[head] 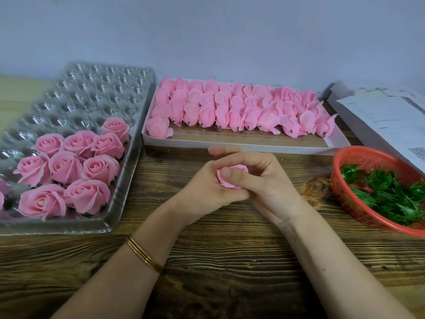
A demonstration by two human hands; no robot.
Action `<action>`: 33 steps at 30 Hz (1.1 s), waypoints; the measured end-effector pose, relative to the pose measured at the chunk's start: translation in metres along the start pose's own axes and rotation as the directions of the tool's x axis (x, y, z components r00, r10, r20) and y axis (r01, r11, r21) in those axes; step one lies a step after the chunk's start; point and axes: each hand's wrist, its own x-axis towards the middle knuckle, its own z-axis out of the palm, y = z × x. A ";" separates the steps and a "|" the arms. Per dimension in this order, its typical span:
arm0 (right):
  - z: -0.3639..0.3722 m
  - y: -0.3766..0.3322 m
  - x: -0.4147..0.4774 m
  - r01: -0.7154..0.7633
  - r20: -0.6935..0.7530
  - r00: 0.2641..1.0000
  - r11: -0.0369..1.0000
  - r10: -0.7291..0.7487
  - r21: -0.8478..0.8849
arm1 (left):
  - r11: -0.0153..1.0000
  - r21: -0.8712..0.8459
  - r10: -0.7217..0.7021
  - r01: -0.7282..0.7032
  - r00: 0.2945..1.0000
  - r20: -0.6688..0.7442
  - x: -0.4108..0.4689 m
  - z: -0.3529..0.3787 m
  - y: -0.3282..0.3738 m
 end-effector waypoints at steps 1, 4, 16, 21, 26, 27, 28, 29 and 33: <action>0.000 0.001 0.000 0.002 0.007 1.000 1.000 -0.002 -0.011 | 1.000 0.010 0.000 0.000 1.000 -0.008 0.000 0.000 -0.002; -0.001 0.002 0.000 0.013 0.020 1.000 0.999 -0.012 -0.052 | 1.000 0.010 -0.009 0.009 0.999 -0.037 -0.002 0.000 0.000; -0.006 -0.010 0.000 0.096 0.003 0.995 0.995 -0.096 -0.028 | 1.000 0.021 -0.016 0.015 0.999 0.041 0.001 0.000 -0.001; 0.000 -0.005 0.001 0.152 0.072 0.988 0.942 -0.137 -0.298 | 0.994 0.113 -0.001 -0.004 0.999 0.045 -0.002 0.001 0.001; -0.001 -0.002 0.002 0.132 0.132 0.987 0.931 -0.092 -0.341 | 0.992 0.109 -0.070 0.067 0.997 0.022 -0.005 -0.001 0.000; -0.001 -0.001 0.002 0.131 0.142 0.986 0.930 -0.087 -0.344 | 0.993 0.086 -0.081 0.079 0.997 0.019 -0.005 0.000 0.001; -0.001 -0.001 0.002 0.128 0.151 0.985 0.929 -0.079 -0.347 | 0.993 0.079 -0.091 0.090 0.996 0.010 -0.005 0.000 0.001; -0.001 -0.001 0.002 0.119 0.158 0.985 0.930 -0.067 -0.348 | 0.993 0.069 -0.097 0.097 0.995 0.001 -0.005 -0.001 -0.001; -0.002 0.000 0.002 0.080 0.185 0.983 0.930 -0.013 -0.360 | 0.991 0.103 -0.088 0.088 0.996 -0.007 -0.007 -0.005 -0.002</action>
